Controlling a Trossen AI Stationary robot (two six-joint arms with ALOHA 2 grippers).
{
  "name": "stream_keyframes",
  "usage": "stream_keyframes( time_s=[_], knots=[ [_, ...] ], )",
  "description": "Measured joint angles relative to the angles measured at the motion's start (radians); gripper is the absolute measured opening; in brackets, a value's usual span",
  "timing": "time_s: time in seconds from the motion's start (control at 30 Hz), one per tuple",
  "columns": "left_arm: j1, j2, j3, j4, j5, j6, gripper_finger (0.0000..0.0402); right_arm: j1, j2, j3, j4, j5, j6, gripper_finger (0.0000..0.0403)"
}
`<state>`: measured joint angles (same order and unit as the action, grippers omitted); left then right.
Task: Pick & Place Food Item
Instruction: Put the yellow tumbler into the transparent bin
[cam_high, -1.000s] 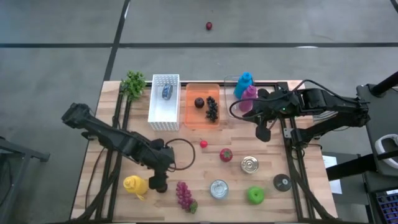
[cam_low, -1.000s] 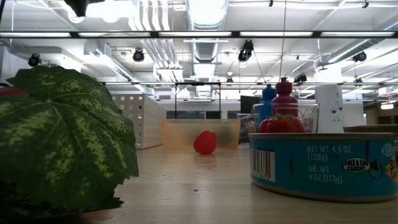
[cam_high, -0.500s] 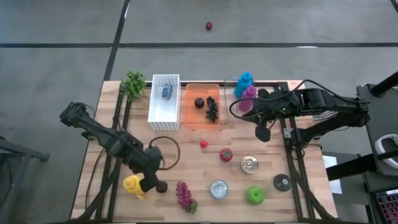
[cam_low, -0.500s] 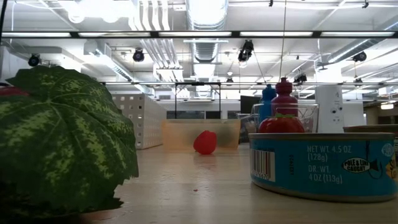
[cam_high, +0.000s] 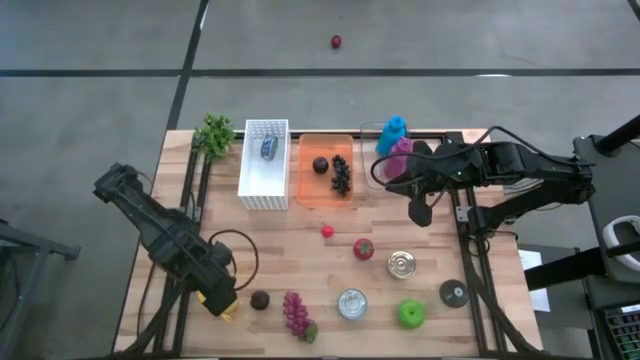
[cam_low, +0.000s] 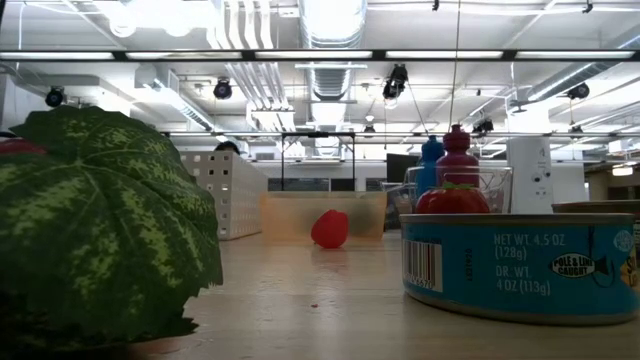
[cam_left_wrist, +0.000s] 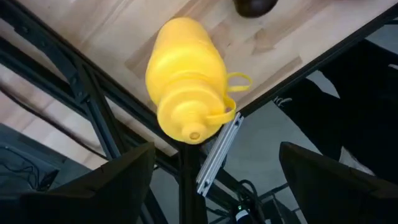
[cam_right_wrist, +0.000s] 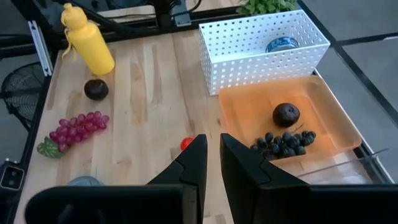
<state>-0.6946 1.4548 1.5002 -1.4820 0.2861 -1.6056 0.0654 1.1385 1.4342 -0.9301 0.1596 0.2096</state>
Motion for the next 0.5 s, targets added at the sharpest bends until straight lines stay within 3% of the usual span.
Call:
stream_keyframes(
  time_s=[0.5],
  knots=[
    [-0.021,0.0,-0.002,0.027,-0.032,0.107,0.0333,0.0,0.0,0.0,0.014,0.0,0.005,0.0038]
  ],
)
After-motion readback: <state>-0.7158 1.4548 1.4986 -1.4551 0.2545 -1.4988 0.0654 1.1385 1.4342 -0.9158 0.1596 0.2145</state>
